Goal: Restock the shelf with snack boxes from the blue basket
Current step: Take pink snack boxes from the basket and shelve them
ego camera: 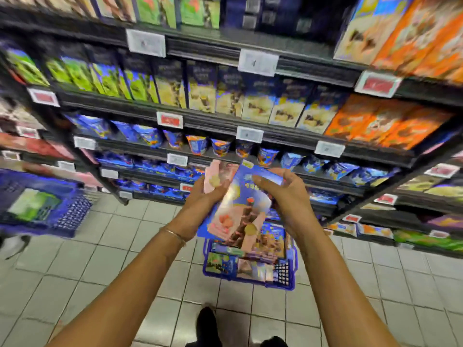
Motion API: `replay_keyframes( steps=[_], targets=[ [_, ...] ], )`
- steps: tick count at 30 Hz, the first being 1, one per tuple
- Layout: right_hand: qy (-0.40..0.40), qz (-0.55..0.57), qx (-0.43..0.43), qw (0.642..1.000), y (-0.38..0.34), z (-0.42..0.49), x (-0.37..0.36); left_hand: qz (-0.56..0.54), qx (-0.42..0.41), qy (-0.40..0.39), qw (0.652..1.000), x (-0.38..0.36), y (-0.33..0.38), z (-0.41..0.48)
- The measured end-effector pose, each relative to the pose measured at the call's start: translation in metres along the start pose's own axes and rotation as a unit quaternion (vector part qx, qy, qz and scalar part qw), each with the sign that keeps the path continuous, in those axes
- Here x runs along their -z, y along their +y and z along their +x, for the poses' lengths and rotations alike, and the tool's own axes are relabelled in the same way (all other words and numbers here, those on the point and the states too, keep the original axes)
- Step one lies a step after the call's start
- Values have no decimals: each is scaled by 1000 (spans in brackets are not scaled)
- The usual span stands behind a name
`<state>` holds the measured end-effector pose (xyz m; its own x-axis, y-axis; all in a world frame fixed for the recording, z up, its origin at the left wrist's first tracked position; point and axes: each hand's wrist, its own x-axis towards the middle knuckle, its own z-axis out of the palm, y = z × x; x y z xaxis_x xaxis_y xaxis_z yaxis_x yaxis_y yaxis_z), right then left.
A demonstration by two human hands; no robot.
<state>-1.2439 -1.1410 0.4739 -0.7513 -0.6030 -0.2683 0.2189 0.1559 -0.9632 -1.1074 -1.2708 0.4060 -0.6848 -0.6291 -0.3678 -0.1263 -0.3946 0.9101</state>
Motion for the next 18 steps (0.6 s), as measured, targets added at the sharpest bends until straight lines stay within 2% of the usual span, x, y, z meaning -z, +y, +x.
replay_keyframes(
  steps=[3, 8, 12, 18],
  targets=[
    [21, 69, 10, 997, -19, -12, -31, -65, 16, -11, 998, -3, 32, -21],
    [9, 125, 38, 991, -40, -26, -76, -138, 65, -21, 988, 9, 64, -39],
    [-67, 163, 3, 984, -58, -18, -97, -109, 41, 44, 992, 31, 91, -42],
    [-173, 186, 13, 967, -109, -2, -135, -152, -19, 126, 980, 54, 150, -47]
  ],
)
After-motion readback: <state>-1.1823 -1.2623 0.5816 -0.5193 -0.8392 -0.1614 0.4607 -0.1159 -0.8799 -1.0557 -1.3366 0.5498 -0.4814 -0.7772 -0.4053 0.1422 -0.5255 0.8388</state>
